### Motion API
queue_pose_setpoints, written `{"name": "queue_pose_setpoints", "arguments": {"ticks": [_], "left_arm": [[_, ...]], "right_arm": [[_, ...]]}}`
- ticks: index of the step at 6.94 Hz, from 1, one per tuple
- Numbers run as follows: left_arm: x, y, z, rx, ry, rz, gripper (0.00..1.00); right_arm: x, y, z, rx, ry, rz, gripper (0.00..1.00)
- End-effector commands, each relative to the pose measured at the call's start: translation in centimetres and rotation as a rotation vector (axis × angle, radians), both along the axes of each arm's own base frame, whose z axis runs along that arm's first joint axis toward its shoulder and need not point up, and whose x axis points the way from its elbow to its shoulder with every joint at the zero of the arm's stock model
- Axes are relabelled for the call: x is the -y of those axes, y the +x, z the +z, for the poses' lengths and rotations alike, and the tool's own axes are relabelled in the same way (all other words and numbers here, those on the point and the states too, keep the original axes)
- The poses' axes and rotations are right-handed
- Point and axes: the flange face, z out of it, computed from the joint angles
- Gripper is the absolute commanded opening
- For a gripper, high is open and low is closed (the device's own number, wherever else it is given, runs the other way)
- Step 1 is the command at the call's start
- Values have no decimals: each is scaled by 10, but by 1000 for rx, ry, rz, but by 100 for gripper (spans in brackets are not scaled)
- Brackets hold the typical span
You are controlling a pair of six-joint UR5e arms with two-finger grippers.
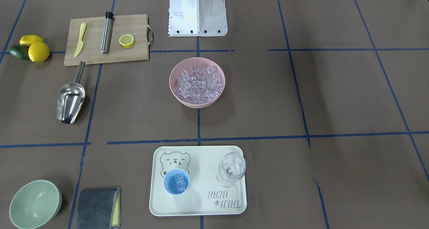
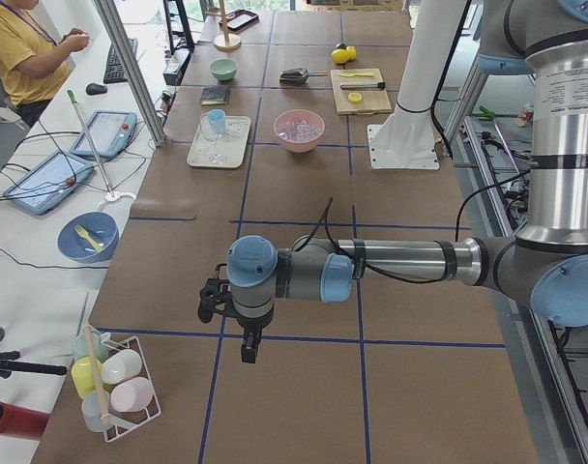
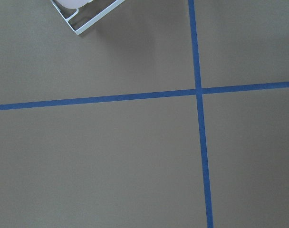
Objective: Put ice in cup with scoop
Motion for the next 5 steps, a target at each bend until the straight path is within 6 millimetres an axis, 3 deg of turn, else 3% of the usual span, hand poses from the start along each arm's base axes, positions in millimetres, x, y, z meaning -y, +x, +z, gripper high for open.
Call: {"name": "queue_pose_setpoints", "arguments": {"ticks": [1, 5], "left_arm": [[1, 2, -1, -8, 1, 4, 100], [1, 6, 0, -10, -1, 13, 100]], "right_arm": [[1, -1, 0, 0, 0, -1, 100], [2, -6, 0, 5, -2, -12, 100]]}}
